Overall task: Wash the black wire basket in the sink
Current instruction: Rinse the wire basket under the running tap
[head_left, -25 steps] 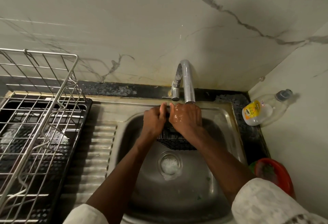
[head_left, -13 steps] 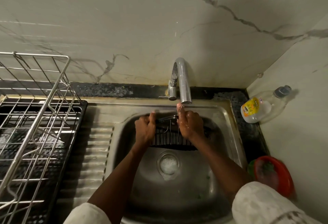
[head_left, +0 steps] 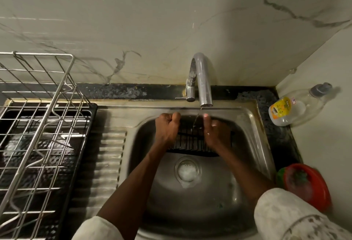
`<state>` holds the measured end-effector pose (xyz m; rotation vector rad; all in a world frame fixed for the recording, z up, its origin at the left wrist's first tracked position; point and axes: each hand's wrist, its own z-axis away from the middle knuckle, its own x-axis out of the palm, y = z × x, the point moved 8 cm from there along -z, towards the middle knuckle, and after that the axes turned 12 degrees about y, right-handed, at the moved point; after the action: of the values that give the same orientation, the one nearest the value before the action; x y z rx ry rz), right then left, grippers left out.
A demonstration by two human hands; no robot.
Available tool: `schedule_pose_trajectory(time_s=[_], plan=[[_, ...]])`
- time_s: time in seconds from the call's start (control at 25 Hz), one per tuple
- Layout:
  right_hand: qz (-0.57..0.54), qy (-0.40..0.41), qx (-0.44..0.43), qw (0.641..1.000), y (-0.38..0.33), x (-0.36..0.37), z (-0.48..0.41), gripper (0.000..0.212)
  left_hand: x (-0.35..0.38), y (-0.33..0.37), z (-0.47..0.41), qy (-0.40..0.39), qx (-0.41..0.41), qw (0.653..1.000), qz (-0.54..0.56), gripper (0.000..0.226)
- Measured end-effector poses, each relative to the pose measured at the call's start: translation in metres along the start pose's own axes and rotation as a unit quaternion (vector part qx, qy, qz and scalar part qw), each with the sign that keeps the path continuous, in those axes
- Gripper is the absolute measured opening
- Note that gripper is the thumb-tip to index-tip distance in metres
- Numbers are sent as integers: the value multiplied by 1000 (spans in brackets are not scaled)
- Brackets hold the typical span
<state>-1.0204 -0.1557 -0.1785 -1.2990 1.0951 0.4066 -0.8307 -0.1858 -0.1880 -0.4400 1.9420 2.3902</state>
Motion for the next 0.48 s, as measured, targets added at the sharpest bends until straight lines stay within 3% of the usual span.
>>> schedule_pose_trajectory(time_s=[0.12,0.2,0.28,0.36,0.48], plan=[[-1,16,62,998,16,-4,-3,71,2,1,-2,13,-3,1000,4,32],[-43,46,16,998,-25,0,8,62,10,11,-2,1,23,1000,8,36],[-25,52,-73,996,-66,11,16,60,12,14,-2,11,47,999,5,42],[17,20,-134,991,-76,22,19,63,3,-5,-6,34,21,999,11,42],[60,-43,-105,992,-29,23,9,73,-16,-33,-6,66,-45,996,27,26]])
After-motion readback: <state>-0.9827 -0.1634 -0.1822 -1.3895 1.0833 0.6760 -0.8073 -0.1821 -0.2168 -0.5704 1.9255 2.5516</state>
